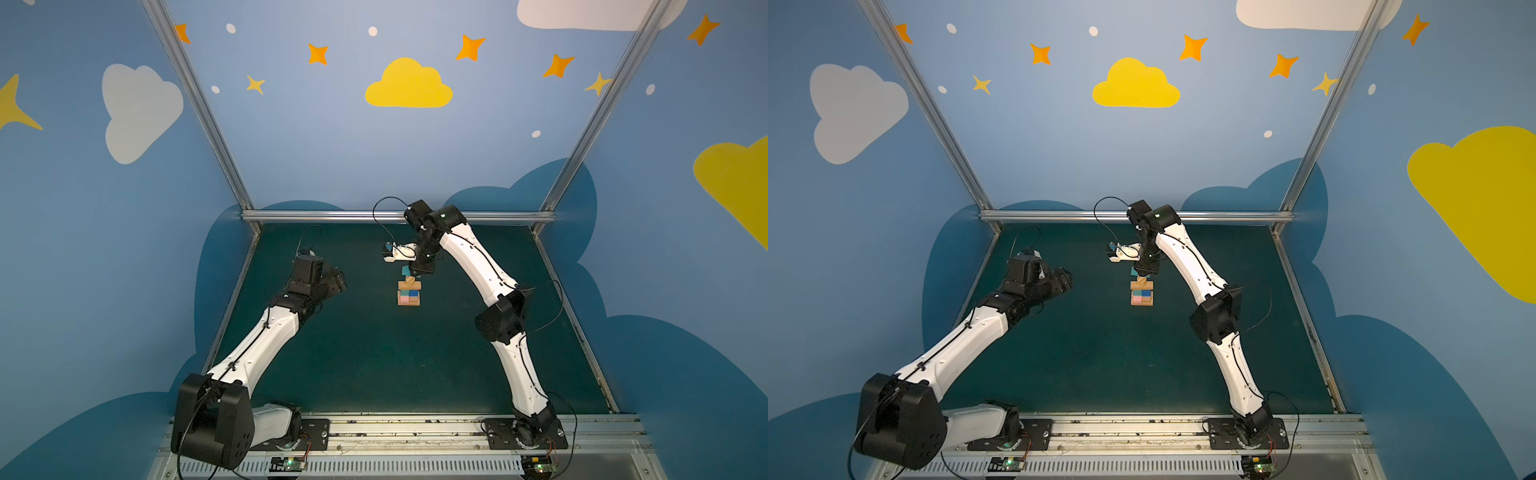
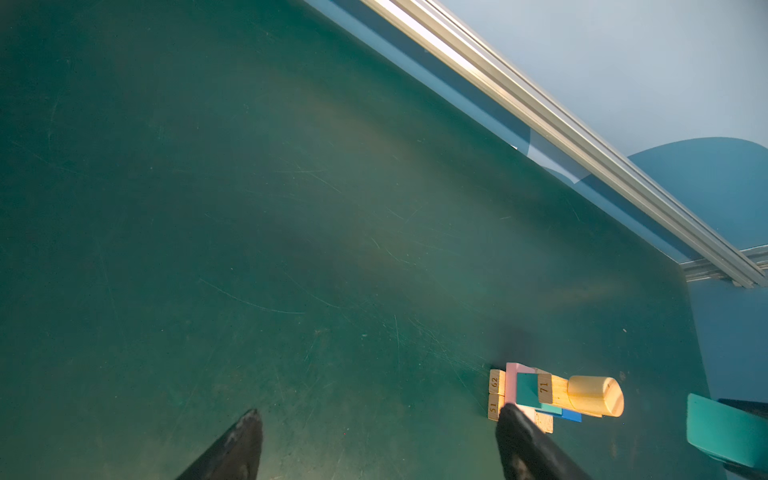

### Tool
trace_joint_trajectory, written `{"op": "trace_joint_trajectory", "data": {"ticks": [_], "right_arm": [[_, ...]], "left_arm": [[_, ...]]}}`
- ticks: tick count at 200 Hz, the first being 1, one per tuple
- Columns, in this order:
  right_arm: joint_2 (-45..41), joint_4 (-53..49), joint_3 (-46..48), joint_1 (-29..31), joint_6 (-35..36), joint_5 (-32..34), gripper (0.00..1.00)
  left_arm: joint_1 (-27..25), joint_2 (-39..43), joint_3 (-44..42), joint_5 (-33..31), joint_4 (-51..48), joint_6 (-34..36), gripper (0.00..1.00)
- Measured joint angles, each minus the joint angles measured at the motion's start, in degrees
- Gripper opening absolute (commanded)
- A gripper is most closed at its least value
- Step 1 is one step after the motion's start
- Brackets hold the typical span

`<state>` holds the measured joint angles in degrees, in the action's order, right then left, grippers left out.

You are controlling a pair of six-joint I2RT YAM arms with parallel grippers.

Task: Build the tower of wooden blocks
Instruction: 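Lower the teal block onto the wooden cylinder atop the tower with the right gripper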

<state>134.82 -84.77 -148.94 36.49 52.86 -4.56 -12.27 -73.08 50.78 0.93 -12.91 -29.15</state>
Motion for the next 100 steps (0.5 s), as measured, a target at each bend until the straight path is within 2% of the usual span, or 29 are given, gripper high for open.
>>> {"op": "trace_joint_trajectory", "data": {"ticks": [100], "right_arm": [[4.00,2.80,-0.09,0.00,0.13,1.68,0.00]], "left_arm": [[0.00,0.00,0.00,-0.09,-0.17,0.44,0.87]]}}
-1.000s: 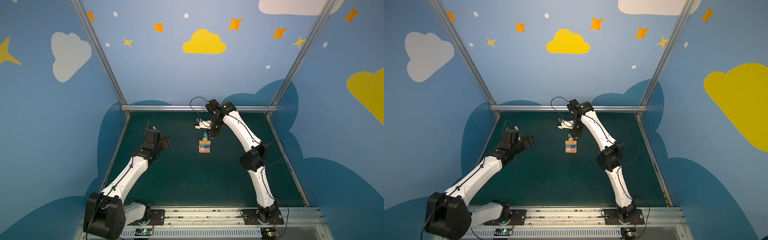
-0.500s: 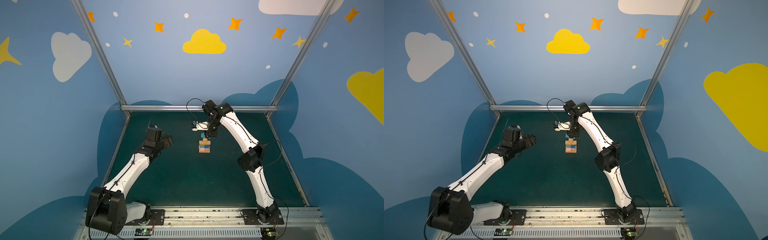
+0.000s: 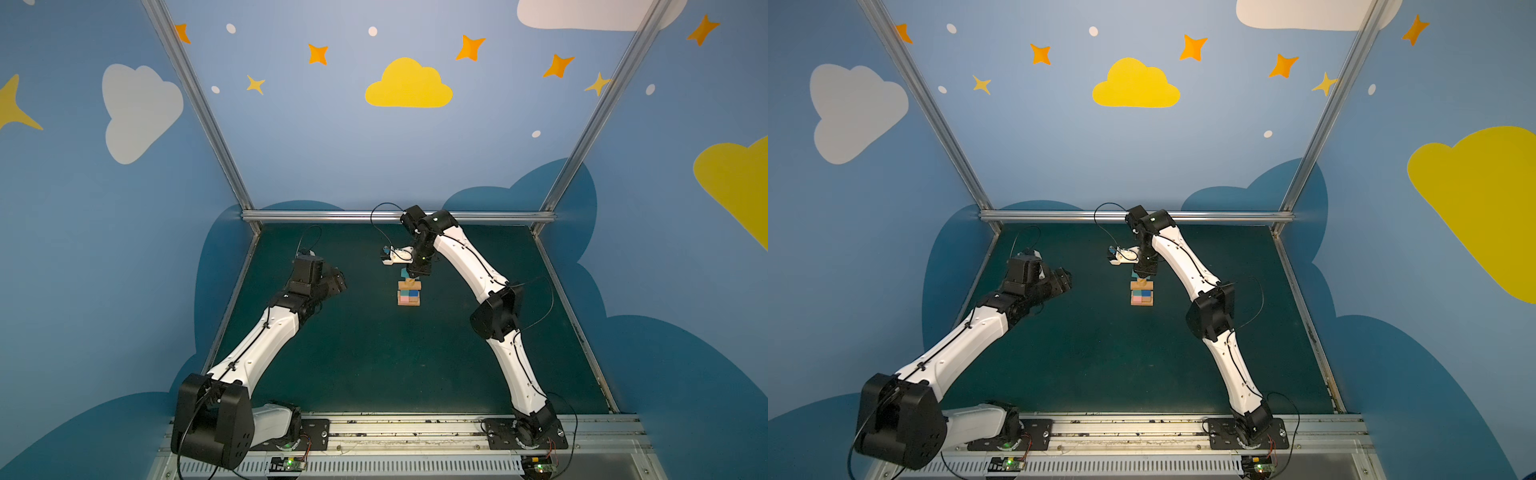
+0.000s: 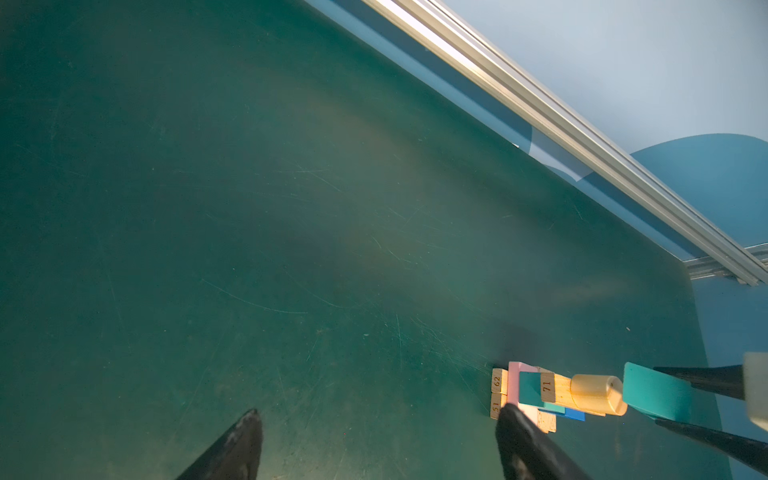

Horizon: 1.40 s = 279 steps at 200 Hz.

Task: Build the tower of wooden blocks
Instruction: 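Lower the teal block onto the wooden cylinder atop the tower with the right gripper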

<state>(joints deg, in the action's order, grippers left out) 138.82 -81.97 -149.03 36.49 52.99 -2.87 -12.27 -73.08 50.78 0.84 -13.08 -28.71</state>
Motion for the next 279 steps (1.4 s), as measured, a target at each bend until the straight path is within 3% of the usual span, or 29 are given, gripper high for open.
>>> {"op": "trace_joint_trajectory", "data": {"ticks": [279], "right_arm": [[0.02,0.02,0.90,0.28,0.22,-0.81,0.09]], "left_arm": [[0.00,0.00,0.02,-0.02,-0.11,0.48,0.88]]}}
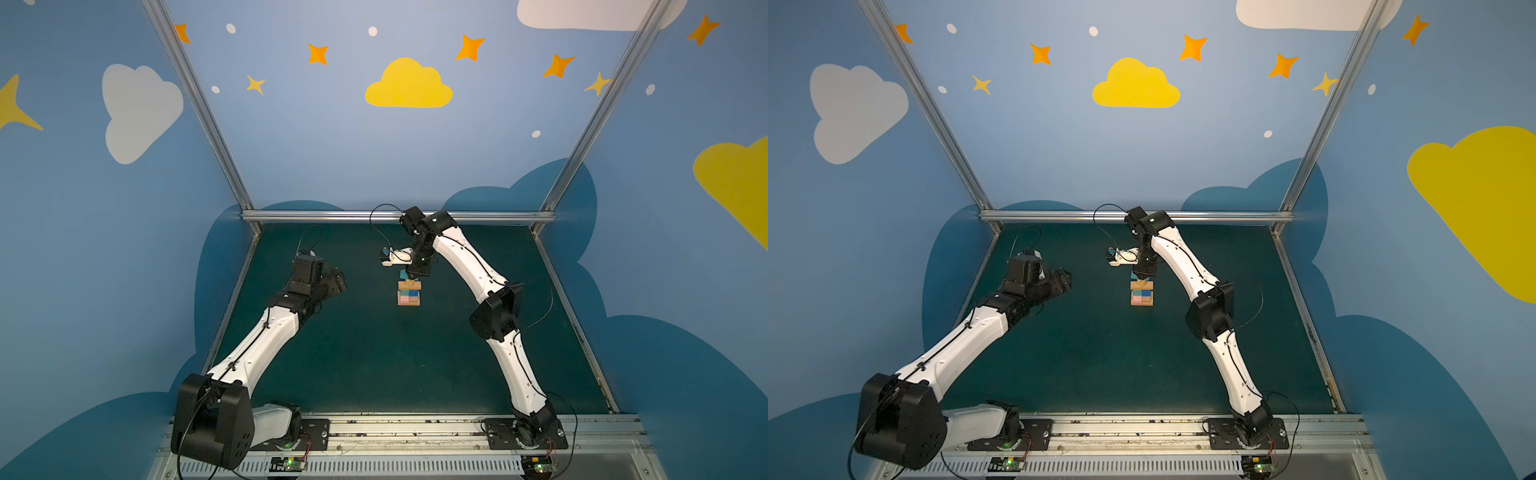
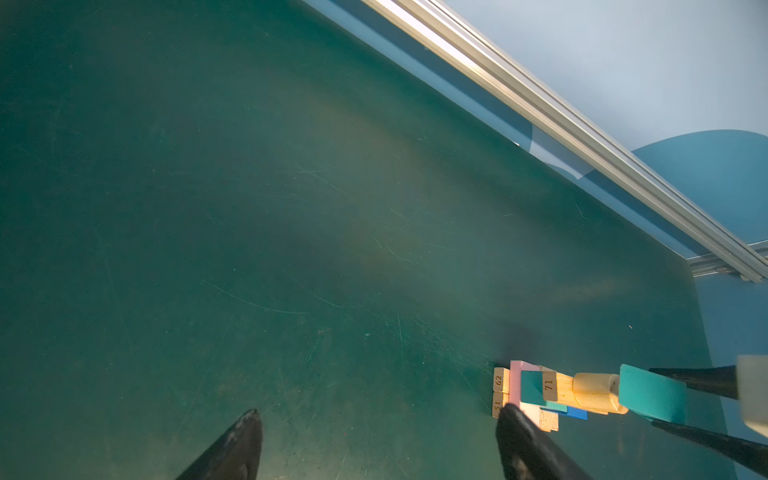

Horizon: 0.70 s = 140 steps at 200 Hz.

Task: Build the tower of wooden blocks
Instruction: 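Lower the teal block onto the wooden cylinder atop the tower with the right gripper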

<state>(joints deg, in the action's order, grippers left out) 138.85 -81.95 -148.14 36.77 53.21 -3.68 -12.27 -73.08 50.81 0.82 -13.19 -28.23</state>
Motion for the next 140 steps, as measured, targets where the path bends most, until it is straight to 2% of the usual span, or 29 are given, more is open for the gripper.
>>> {"op": "trace_joint_trajectory", "data": {"ticks": [140], "right_arm": [[0.02,0.09,0.35,0.09,0.02,0.13,0.13]], "left_arm": [[0.00,0.00,0.09,0.00,-0.35,0.13,0.88]]}}
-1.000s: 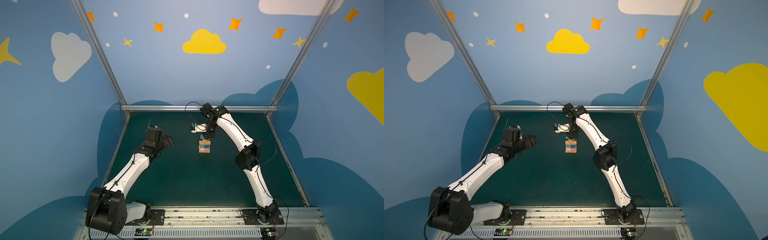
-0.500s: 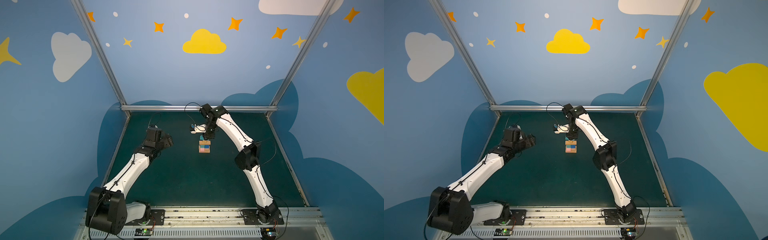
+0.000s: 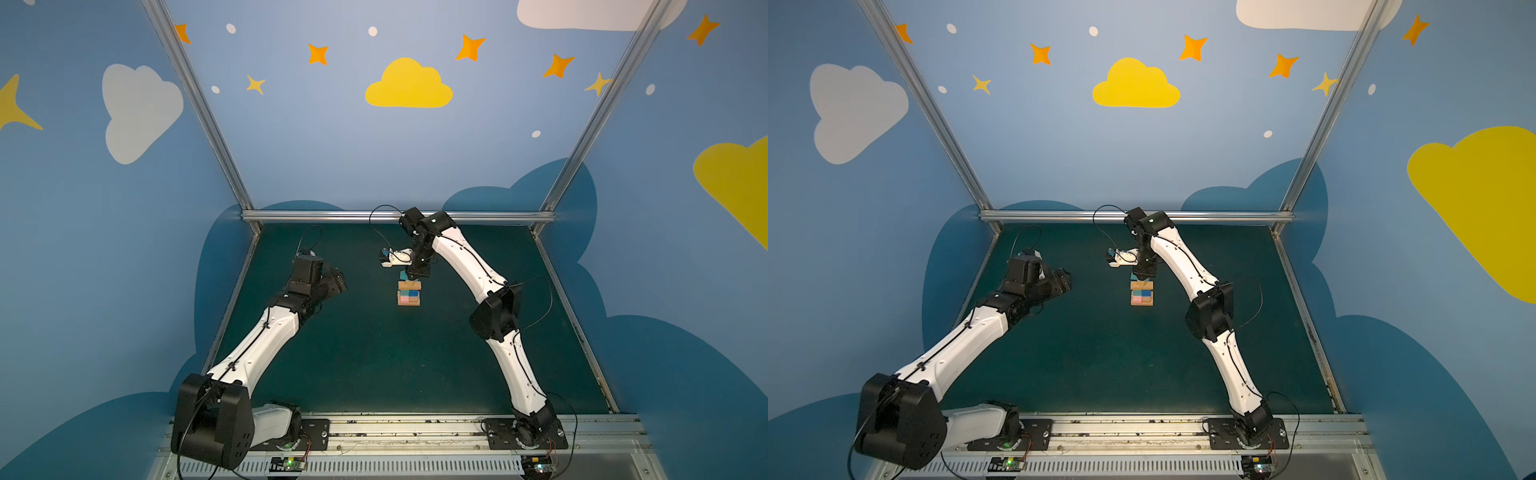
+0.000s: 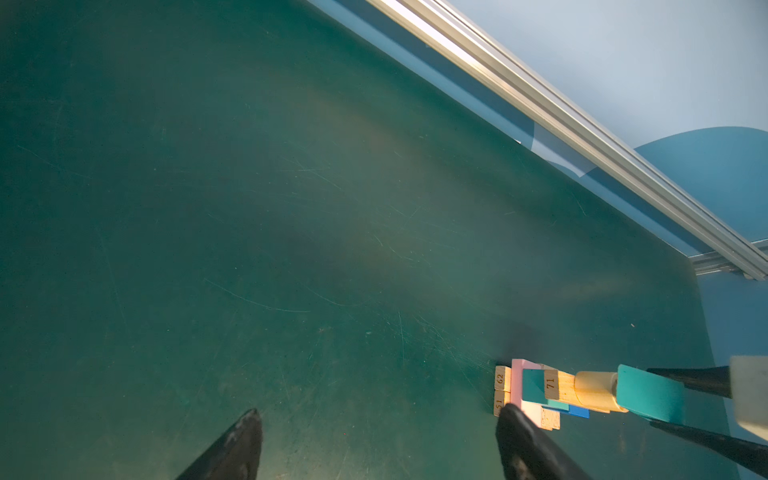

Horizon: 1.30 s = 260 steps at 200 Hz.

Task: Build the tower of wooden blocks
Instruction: 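Lower the teal block onto the wooden cylinder atop the tower with the right gripper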

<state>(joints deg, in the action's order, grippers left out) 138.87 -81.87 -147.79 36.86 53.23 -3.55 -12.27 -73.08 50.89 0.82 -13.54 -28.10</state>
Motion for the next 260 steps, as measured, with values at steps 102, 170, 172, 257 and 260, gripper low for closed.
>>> {"op": "trace_joint_trajectory", "data": {"ticks": [102,170,172,257,260], "right_arm": [[0.04,0.26,0.59,0.00,0.00,0.26,0.21],[0.09,0.72,0.59,0.00,-0.02,1.01,0.29],[0.09,0.72,0.59,0.00,-0.02,1.01,0.29],[0.11,0.94,0.70,0.00,-0.07,0.98,0.35],[0.09,0.96,0.70,0.00,-0.04,0.98,0.36]], "left_arm": [[0.00,0.00,0.66,0.00,-0.07,0.02,0.88],[0.00,0.00,0.66,0.00,-0.07,0.02,0.88],[0.00,0.00,0.66,0.00,-0.07,0.02,0.88],[0.00,0.00,0.66,-0.02,-0.07,0.02,0.88],[0.00,0.00,0.68,-0.02,-0.07,0.02,0.88]]}}
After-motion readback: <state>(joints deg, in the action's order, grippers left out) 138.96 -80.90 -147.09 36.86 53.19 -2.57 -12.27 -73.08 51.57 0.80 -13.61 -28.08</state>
